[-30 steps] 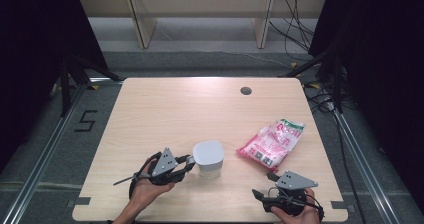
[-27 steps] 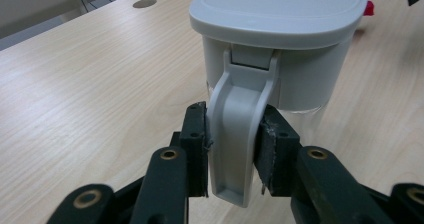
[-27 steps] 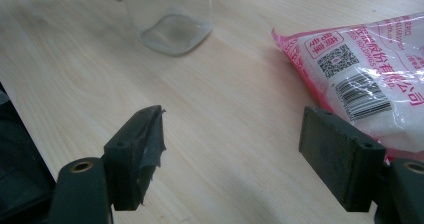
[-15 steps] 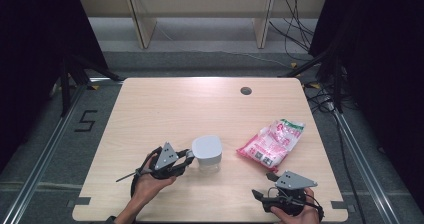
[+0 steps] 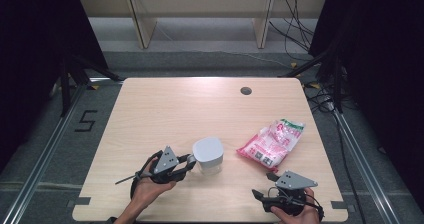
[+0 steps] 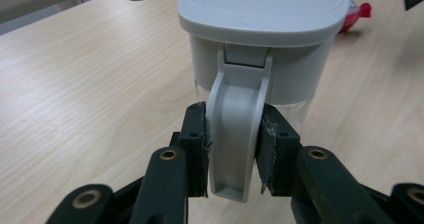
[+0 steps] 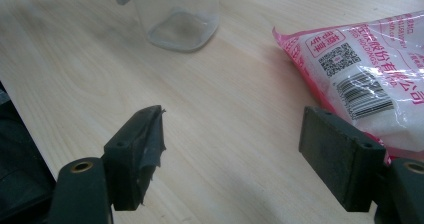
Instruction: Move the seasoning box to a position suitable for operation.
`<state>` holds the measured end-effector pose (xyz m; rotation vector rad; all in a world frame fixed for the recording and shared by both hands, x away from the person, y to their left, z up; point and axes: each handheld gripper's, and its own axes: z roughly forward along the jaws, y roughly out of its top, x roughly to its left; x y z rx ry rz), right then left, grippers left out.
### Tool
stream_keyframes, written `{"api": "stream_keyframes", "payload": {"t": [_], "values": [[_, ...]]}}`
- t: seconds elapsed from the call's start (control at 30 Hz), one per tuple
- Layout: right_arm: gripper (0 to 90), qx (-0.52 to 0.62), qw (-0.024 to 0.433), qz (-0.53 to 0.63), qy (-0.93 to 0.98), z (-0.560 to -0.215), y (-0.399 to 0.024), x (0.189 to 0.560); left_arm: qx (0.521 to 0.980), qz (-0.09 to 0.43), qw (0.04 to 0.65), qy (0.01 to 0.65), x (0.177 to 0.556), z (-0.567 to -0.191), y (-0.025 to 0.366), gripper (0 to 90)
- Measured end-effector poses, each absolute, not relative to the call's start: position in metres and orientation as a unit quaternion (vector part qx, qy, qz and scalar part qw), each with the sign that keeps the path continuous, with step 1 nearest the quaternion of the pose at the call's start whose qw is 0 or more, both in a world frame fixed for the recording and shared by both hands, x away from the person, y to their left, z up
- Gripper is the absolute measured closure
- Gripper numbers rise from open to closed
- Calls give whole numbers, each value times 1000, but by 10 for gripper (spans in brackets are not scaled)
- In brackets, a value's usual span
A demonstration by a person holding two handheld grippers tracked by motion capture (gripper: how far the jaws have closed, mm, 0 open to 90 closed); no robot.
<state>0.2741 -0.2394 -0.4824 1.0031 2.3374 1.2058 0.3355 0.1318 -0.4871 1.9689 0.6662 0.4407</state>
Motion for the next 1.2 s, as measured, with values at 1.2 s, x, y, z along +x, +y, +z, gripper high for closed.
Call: {"api": "stream_keyframes", "payload": {"t": [1.2], "values": [[269, 348, 163, 425, 820, -482, -239, 274, 799, 177, 498, 287, 359, -488, 110, 683]]}}
